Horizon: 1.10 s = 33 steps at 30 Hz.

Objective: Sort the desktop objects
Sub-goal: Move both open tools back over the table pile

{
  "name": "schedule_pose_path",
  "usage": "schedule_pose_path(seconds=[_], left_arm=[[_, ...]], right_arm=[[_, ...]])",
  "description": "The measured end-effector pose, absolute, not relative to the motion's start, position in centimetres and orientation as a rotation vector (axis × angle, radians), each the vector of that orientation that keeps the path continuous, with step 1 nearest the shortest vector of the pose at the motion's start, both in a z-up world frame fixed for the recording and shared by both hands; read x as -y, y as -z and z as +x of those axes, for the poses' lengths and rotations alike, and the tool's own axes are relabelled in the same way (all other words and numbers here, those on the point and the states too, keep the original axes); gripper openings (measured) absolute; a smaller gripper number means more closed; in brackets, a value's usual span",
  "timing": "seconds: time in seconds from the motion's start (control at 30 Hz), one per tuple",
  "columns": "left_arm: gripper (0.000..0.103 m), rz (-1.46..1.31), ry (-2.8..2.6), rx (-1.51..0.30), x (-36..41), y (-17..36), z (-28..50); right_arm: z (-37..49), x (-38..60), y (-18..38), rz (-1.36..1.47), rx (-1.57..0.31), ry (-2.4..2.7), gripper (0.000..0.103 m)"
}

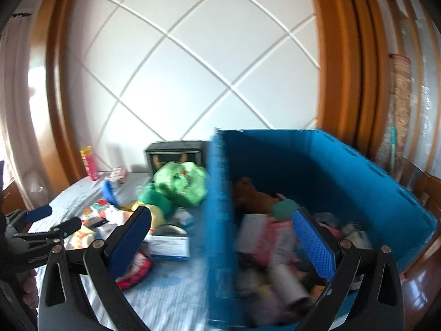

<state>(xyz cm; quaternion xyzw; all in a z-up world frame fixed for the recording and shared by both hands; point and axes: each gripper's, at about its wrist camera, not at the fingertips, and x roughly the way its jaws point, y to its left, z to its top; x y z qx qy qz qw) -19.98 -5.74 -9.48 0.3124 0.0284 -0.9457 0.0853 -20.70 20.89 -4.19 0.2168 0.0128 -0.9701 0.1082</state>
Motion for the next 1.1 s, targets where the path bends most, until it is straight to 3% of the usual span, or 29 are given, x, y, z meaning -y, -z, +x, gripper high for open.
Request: schedule_pose_path(seconds=[0.23, 0.5, 1.1], left_arm=[[0.086, 0.993, 2.701, -0.105, 17.4, 12.9, -17.6], [0.086, 1.176, 2.604, -0.147, 24.1, 18.4, -18.5], [0.086, 1.524, 2.479, -0.162, 19.5, 31.3, -27.9]], right_arm=[[-19.4, -10.5, 5.0, 0.643, -0.060, 2.772, 0.103], [-20.3, -2.5, 10.9, 0.892, -0.093, 2.700, 0.103], [-29.9, -2.9, 25.1, 1.338, -0.176, 2.473, 0.103]])
